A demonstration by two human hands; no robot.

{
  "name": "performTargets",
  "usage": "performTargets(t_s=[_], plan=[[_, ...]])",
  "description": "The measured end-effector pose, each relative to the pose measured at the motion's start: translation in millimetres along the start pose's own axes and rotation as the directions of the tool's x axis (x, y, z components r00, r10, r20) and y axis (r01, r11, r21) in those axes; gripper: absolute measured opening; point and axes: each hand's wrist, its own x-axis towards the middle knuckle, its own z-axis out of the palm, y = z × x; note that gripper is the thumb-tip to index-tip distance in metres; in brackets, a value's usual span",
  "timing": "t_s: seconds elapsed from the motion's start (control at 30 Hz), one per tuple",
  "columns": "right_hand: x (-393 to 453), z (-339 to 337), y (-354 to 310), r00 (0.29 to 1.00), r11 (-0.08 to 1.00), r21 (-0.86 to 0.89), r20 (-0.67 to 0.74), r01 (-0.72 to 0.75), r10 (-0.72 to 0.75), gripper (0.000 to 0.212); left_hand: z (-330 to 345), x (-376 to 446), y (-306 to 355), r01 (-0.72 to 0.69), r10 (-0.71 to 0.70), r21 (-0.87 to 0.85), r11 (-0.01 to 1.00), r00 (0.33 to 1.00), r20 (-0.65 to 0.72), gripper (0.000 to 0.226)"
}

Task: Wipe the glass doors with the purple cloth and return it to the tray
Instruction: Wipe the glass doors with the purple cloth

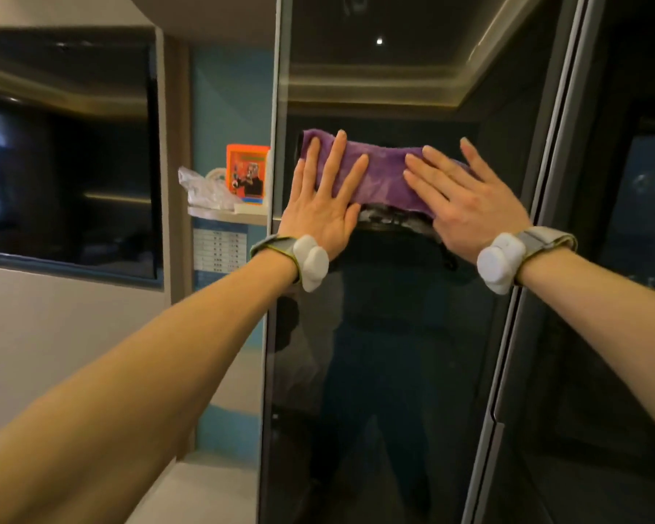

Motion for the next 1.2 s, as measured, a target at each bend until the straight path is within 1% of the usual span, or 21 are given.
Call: performTargets(t_s=[0.07,0.2,0.27,0.33,0.4,0.47,0.53,0.6,0.67,0.73,0.77,0.83,0.87,0.97,1.03,1.1,1.2], plan=[[8,-3,-3,1.0,1.0,-0.002,-0.029,-0.001,0.001,0.051,-4,9,2,0.008,-0.008,-0.021,1.0,1.0,0.007,0.064],[10,2,-14,0.996,0.998,0.057,-0.078,-0.029,0.034,0.044,-2,8,4,0.019,-0.021,-0.073,0.997,1.0,-0.02,0.061],[8,14,-19,0.993,0.99,0.133,-0.096,-0.057,0.07,0.047,6,7,1,0.002,-0.005,-0.054,0.999,0.999,-0.05,0.061],[1,28,-30,0.985,0.962,0.255,-0.108,-0.101,0.132,0.05,18,-7,0,-0.006,0.006,-0.004,1.0,0.997,-0.076,0.062],[-17,44,-49,0.981,0.951,0.292,-0.13,-0.099,0.142,0.05,35,-35,0,-0.019,0.019,0.006,1.0,0.997,-0.075,0.062],[-48,58,-80,0.993,0.961,0.273,-0.09,-0.043,0.07,0.053,53,-80,3,-0.032,0.032,0.016,0.999,0.999,-0.041,0.064],[-82,72,-119,0.999,0.963,0.268,-0.034,0.019,-0.011,0.057,72,-135,11,-0.037,0.036,0.085,0.996,0.999,0.013,0.067],[-112,77,-154,0.998,0.961,0.276,0.048,0.013,-0.028,0.055,88,-183,22,-0.025,0.017,0.103,0.994,0.996,0.085,0.063],[-121,78,-162,0.996,0.965,0.263,0.093,-0.01,-0.015,0.053,92,-200,25,0.006,-0.017,0.096,0.995,0.993,0.117,0.058],[-113,71,-148,0.994,0.975,0.223,0.094,0.028,-0.05,0.058,83,-188,21,0.014,-0.025,0.074,0.997,0.987,0.156,0.059],[-100,63,-134,0.994,0.975,0.221,0.095,0.03,-0.052,0.061,73,-174,17,0.058,-0.064,0.047,0.997,0.986,0.156,0.061],[-59,44,-101,0.999,0.975,0.219,0.041,-0.031,0.022,0.06,51,-128,8,0.128,-0.129,0.008,0.992,0.988,0.086,0.063],[-34,35,-83,0.998,0.977,0.202,0.007,-0.069,0.069,0.058,39,-97,2,0.14,-0.14,-0.008,0.99,0.989,0.055,0.063],[32,13,-28,0.985,0.969,0.181,-0.006,-0.171,0.175,0.059,4,-4,-26,0.112,-0.112,0.01,0.994,0.994,0.002,0.066],[58,7,-2,0.981,0.967,0.176,-0.015,-0.187,0.193,0.062,-16,36,-38,0.079,-0.079,0.039,0.996,0.997,-0.006,0.066],[61,7,1,0.98,0.966,0.171,-0.018,-0.193,0.199,0.063,-21,42,-44,0.048,-0.048,0.025,0.999,0.999,0.0,0.066],[39,19,-32,0.979,0.962,0.203,-0.058,-0.182,0.198,0.062,0,0,-37,0.01,-0.01,0.006,1.0,1.0,-0.026,0.064]])
